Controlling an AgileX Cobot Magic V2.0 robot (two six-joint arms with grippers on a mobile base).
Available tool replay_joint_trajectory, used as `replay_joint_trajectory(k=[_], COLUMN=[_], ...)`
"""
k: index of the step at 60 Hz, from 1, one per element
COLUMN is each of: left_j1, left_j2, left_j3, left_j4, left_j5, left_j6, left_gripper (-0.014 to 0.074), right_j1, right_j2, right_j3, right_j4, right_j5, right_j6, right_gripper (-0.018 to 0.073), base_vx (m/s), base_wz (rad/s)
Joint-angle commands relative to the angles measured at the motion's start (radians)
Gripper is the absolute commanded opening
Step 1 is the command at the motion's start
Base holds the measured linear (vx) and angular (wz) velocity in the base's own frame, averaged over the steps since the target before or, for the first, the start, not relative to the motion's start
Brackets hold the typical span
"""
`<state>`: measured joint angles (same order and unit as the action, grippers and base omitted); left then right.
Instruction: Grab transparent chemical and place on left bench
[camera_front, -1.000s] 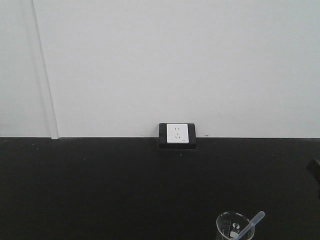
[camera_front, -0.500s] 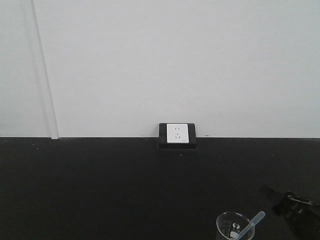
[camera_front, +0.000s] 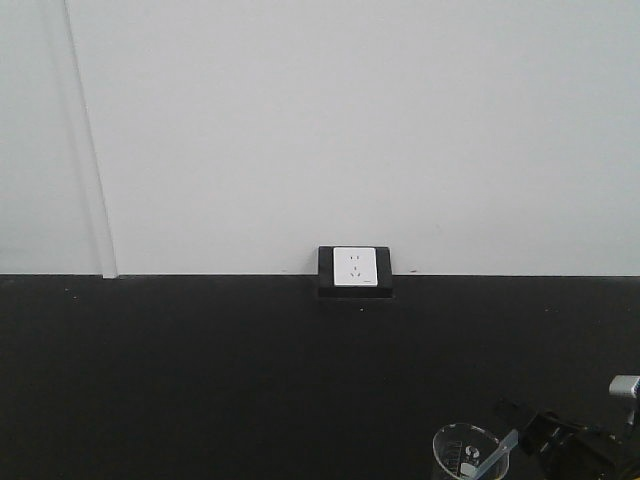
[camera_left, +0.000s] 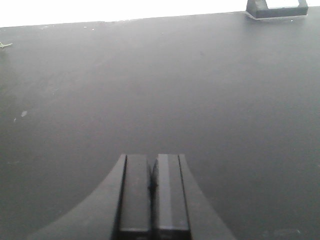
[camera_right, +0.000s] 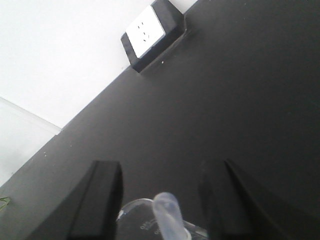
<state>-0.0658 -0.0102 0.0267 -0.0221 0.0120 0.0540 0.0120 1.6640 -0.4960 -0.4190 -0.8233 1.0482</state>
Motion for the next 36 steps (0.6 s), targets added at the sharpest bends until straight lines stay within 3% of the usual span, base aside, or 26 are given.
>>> replay_joint_trajectory(k=[1,16,36], left_j1=[-0.002,-0.002,-0.002], left_j2=[-0.019,-0.019,-0.019], left_j3=[0.016,0.016,0.016], left_j4=[-0.001,-0.001,-0.001], left_j5=[-0.078,-0.078,-0.078], left_j6=[-0.008,-0.008,-0.008], left_gripper=[-0.0003,-0.0003,-0.0003], right_j1=[-0.004,-0.004,-0.004], right_j2=[-0.018,-0.003,-0.075], right_j3=[-0.025,-0.025,-0.025], right_j4=[0.002,0.003,-0.015], right_j5=[-0.088,-0.119,-0.154], right_j6=[-0.003,-0.058,-0.143], right_gripper=[0.0272,-0.0014,-0.0003], base_vx=[0.0,0.0,0.0], base_wz=[0.0,0.0,0.0])
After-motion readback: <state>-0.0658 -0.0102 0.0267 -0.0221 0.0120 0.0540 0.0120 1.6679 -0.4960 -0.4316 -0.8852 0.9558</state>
